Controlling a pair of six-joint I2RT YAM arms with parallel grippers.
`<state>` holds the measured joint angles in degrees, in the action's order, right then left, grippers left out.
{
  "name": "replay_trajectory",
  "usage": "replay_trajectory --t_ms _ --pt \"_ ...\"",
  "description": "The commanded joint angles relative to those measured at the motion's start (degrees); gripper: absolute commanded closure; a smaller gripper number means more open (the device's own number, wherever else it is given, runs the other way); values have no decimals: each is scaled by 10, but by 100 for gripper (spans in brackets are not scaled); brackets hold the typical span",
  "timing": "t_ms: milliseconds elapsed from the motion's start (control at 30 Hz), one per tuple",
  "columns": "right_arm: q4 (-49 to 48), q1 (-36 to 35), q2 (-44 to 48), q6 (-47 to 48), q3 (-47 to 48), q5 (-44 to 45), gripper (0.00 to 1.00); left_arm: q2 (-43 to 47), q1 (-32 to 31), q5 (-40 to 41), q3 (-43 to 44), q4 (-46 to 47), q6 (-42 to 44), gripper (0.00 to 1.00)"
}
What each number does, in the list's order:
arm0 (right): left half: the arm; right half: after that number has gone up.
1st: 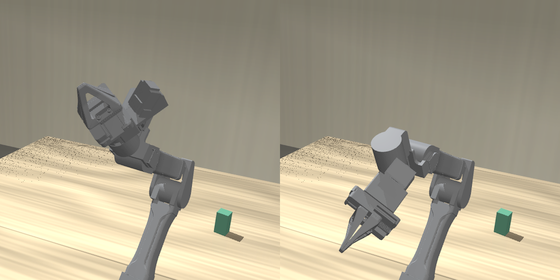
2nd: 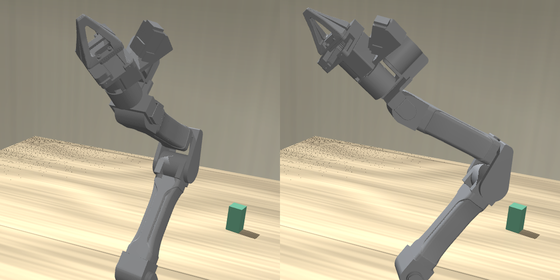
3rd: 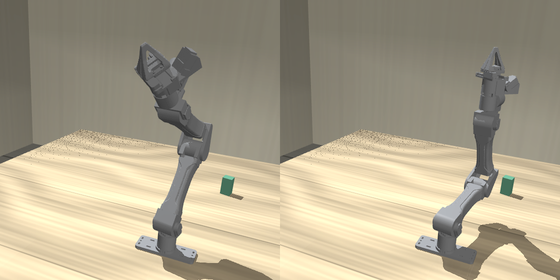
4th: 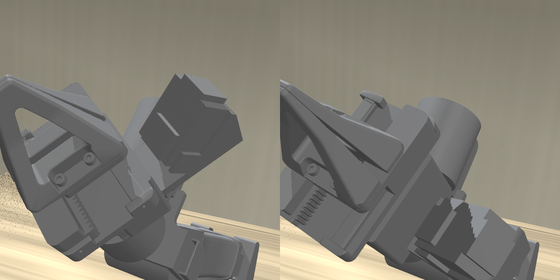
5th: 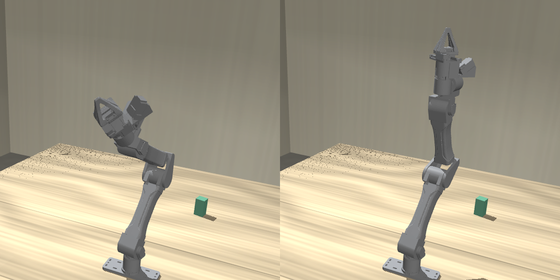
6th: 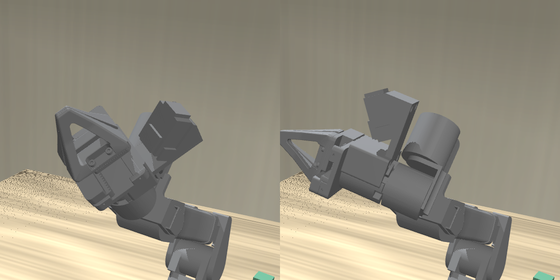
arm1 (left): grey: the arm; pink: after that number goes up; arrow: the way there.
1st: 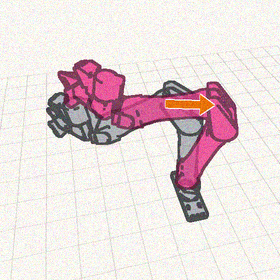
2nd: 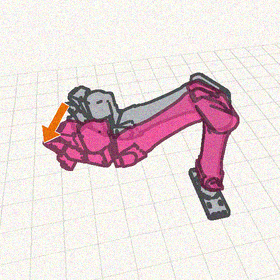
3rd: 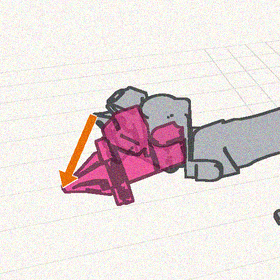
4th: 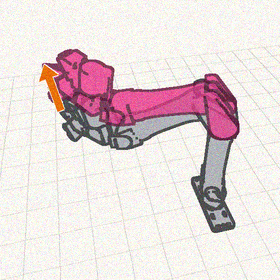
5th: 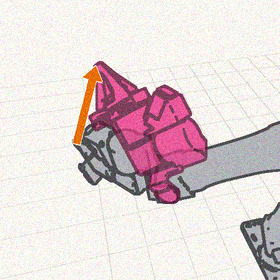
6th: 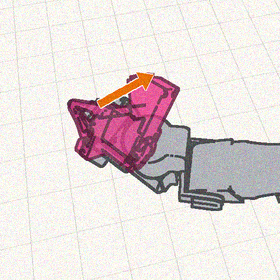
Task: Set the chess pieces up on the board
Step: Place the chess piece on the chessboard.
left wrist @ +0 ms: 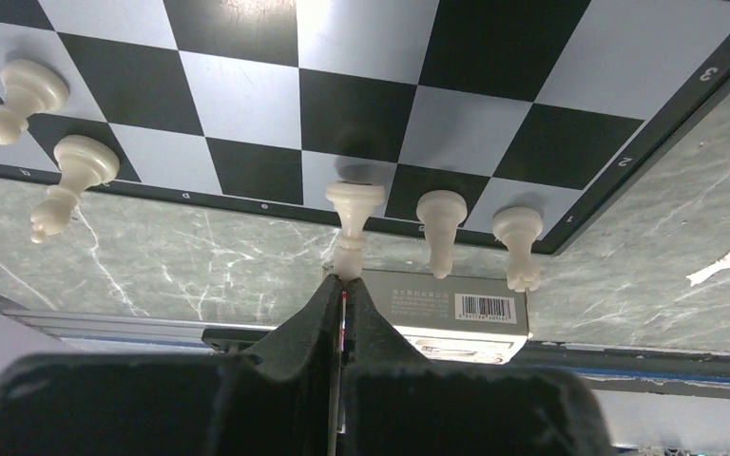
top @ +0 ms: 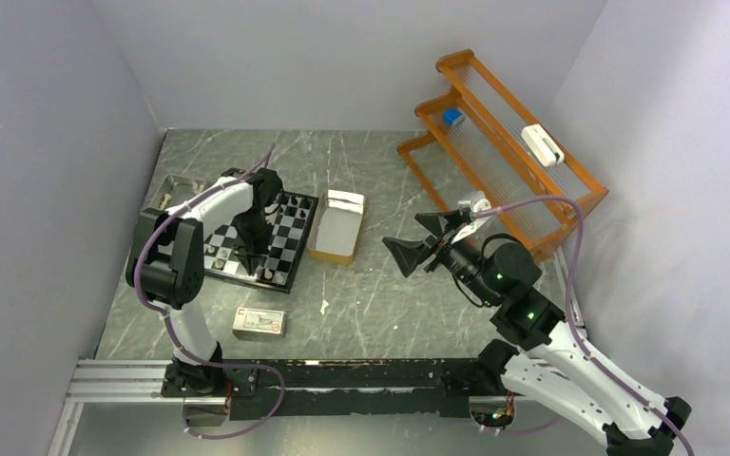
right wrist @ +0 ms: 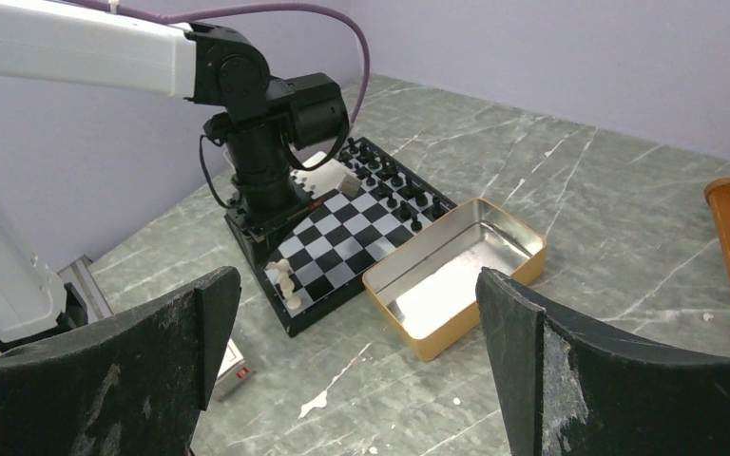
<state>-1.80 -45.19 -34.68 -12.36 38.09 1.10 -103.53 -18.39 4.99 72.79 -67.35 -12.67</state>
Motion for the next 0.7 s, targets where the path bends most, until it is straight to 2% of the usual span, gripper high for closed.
replay_trajectory --t_ms 0,267,667 --pt "-2 -1 13 3 -7 5 0 -14 -7 11 19 -8 0 94" --pt "1 -1 20 5 -11 11 0 6 -9 22 30 -23 -9 92" --pt "2 -1 13 -4 -6 -2 0 35 -9 19 -4 -9 -8 89"
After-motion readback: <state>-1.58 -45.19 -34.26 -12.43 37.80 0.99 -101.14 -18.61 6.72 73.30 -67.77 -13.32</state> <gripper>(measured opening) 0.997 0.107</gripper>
